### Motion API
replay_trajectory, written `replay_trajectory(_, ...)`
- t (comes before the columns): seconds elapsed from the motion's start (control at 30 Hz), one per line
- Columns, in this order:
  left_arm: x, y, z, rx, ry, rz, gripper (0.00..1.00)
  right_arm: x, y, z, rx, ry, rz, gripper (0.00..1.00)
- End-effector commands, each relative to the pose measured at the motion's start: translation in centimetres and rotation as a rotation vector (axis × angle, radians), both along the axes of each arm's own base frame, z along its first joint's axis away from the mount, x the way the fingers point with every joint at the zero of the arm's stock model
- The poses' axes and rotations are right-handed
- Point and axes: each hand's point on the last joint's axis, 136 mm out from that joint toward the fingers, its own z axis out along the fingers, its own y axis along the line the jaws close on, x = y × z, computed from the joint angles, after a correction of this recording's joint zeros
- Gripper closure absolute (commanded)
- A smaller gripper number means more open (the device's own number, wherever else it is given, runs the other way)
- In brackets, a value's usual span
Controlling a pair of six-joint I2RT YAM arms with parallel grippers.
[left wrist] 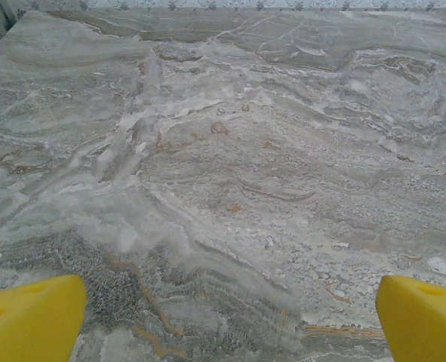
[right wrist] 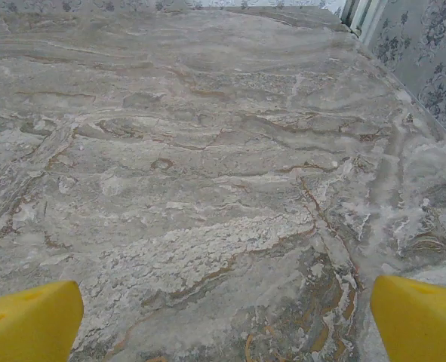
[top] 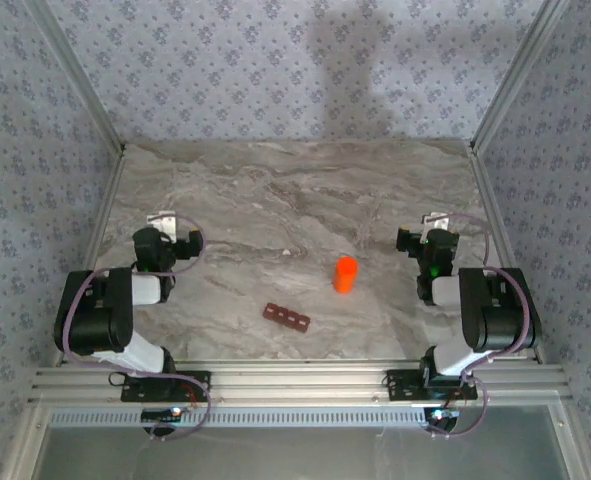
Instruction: Sort the pills into containers
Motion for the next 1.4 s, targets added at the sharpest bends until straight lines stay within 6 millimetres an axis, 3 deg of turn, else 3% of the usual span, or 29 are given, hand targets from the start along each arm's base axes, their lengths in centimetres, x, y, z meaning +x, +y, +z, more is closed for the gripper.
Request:
replay_trajectory(0.0, 0.6, 0.2, 0.7, -0.016, -0.013, 0.009, 0.02, 0.6, 0.6, 0.9, -0.002, -0.025, 0.030, 0.00)
replay_trajectory(0.83, 0.8, 0.8, 0.5, 0.002, 0.001, 0.062, 0.02, 0.7, 0.5, 0.8, 0.018, -0.021, 0.042, 0.00)
replay_trajectory(1.0, 0.7, -0.3, 0.9, -0.006, -0.016, -0.011, 0.02, 0.5, 0.3, 0.9, 0.020, -0.034, 0.030, 0.00)
replay_trajectory(1.1, 0.6, -0.7, 2.0, 0.009, 0.006, -0.023, 0.02, -0.2, -0.4, 2.2, 0.018, -0.066, -0.017, 0.00)
replay_trajectory(1.37, 0.1, 1.2, 5.5, 0.027, 0.042, 0.083, 0.02, -0.5, -2.5, 8.4, 0.094, -0.030, -0.183, 0.00)
